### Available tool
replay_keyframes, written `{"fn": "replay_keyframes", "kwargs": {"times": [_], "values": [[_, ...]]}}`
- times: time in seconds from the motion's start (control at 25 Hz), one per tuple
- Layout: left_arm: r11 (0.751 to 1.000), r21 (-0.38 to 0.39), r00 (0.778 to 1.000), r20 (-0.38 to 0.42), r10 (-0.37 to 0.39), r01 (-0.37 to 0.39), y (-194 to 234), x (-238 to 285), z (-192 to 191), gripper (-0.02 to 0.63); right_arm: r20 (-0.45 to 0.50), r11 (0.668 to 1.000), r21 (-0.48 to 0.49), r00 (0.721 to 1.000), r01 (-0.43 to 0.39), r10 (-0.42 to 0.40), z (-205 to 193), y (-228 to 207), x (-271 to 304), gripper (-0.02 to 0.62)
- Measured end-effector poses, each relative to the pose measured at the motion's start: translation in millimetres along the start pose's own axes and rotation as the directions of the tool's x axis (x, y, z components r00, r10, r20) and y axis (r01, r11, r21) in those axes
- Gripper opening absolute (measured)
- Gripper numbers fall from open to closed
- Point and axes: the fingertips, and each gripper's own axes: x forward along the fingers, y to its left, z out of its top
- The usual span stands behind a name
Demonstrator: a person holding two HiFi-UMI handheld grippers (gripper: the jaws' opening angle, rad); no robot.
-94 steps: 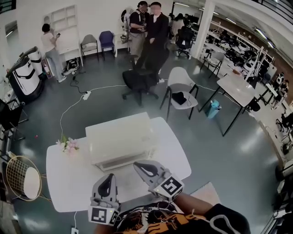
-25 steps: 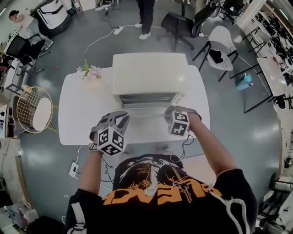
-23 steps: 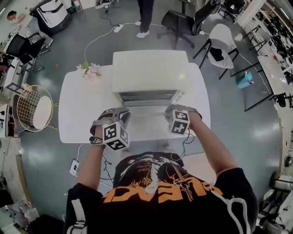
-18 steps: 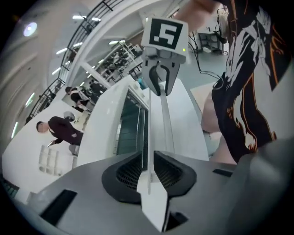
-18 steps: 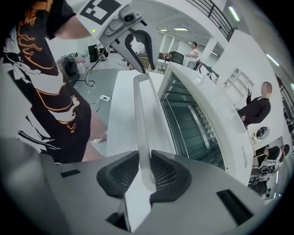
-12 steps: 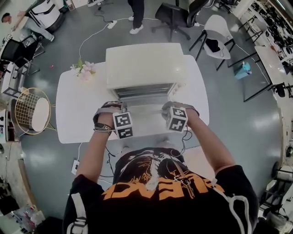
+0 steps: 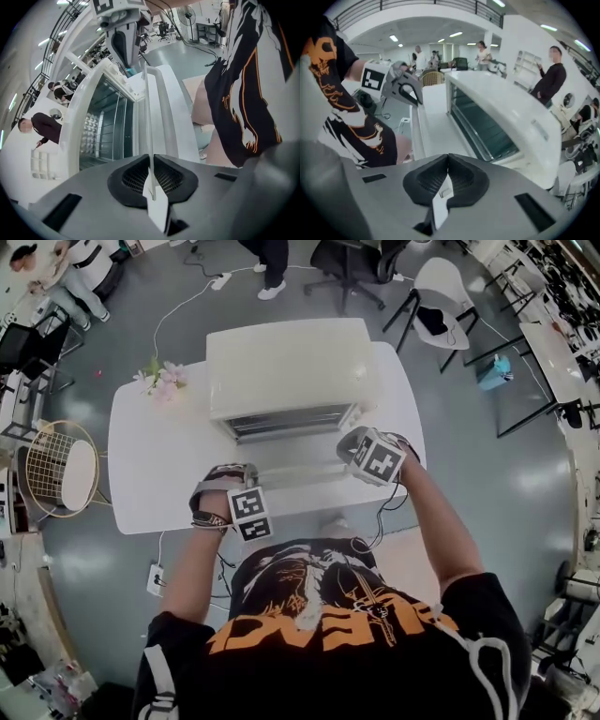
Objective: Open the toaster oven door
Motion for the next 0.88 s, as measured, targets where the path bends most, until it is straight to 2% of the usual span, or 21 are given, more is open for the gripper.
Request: {"fn": "replay_keyframes", "kwargs": {"times": [0.12, 0.32, 0.4, 0.44, 0.48, 0.52, 0.56, 0.6, 0.64, 0.68, 0.72, 0.76, 0.8, 0.84, 0.88], "values": [[1.0, -0.028, 1.0, 0.021, -0.001, 0.002, -10.6, 2.7, 2.9, 0.054, -0.074, 0.993, -0.01, 0.99, -0.118, 0.117, -23.0, 17.6, 18.6, 0.017], [0.999, -0.049, 0.998, 0.06, -0.001, 0.004, -18.2, 0.3, 6.3, 0.051, -0.089, 0.988, 0.02, 0.984, -0.153, 0.154, -31.5, 24.3, 37.0, 0.014], [0.992, -0.128, 0.988, 0.153, 0.016, 0.003, -18.4, -14.0, 15.9, 0.039, -0.093, 0.986, 0.034, 0.982, -0.161, 0.164, -33.7, 23.3, 40.9, 0.014], [0.98, -0.201, 0.973, 0.228, 0.039, 0.008, -15.3, -26.2, 24.3, 0.021, -0.098, 0.985, 0.037, 0.981, -0.167, 0.169, -34.7, 23.9, 41.8, 0.014], [0.958, -0.285, 0.947, 0.312, 0.074, 0.019, -9.5, -41.6, 33.5, 0.021, -0.107, 0.985, 0.036, 0.979, -0.171, 0.174, -35.6, 25.3, 42.7, 0.014], [0.93, -0.367, 0.91, 0.395, 0.124, 0.032, -1.9, -59.3, 42.1, 0.021, -0.116, 0.984, 0.033, 0.977, -0.177, 0.179, -36.9, 27.4, 44.6, 0.014], [0.898, -0.438, 0.86, 0.474, 0.188, 0.046, 6.9, -78.7, 49.6, 0.021, -0.124, 0.983, 0.032, 0.975, -0.183, 0.185, -38.8, 30.1, 47.3, 0.014], [0.866, -0.497, 0.792, 0.552, 0.261, 0.061, 16.4, -100.2, 56.4, 0.021, -0.132, 0.981, 0.032, 0.973, -0.189, 0.191, -41.1, 32.9, 50.7, 0.014], [0.836, -0.543, 0.703, 0.626, 0.338, 0.082, 26.3, -123.7, 62.6, 0.021, -0.14, 0.98, 0.035, 0.97, -0.194, 0.197, -44.0, 35.7, 54.3, 0.014], [0.806, -0.581, 0.597, 0.687, 0.415, 0.109, 36.0, -148.2, 67.3, 0.021, -0.147, 0.98, 0.039, 0.969, -0.197, 0.201, -47.6, 38.3, 58.1, 0.014], [0.772, -0.618, 0.49, 0.723, 0.486, 0.147, 44.6, -170.5, 69.5, 0.021, -0.156, 0.979, 0.041, 0.967, -0.198, 0.202, -51.8, 40.8, 62.0, 0.014], [0.729, -0.656, 0.405, 0.73, 0.55, 0.194, 51.0, -187.8, 69.0, 0.021, -0.164, 0.98, 0.042, 0.966, -0.196, 0.2, -56.5, 43.3, 66.4, 0.014], [0.684, -0.69, 0.353, 0.717, 0.601, 0.237, 54.8, -199.3, 66.6, 0.021, -0.169, 0.98, 0.041, 0.965, -0.194, 0.198, -60.9, 46.6, 71.6, 0.014], [0.647, -0.716, 0.331, 0.696, 0.637, 0.262, 56.2, -206.4, 63.6, 0.021, -0.171, 0.98, 0.041, 0.965, -0.196, 0.2, -64.2, 51.3, 77.5, 0.014], [0.622, -0.735, 0.325, 0.677, 0.66, 0.268, 56.2, -211.1, 60.5, 0.021, -0.172, 0.978, 0.046, 0.963, -0.202, 0.207, -66.1, 57.6, 83.3, 0.014]]}}
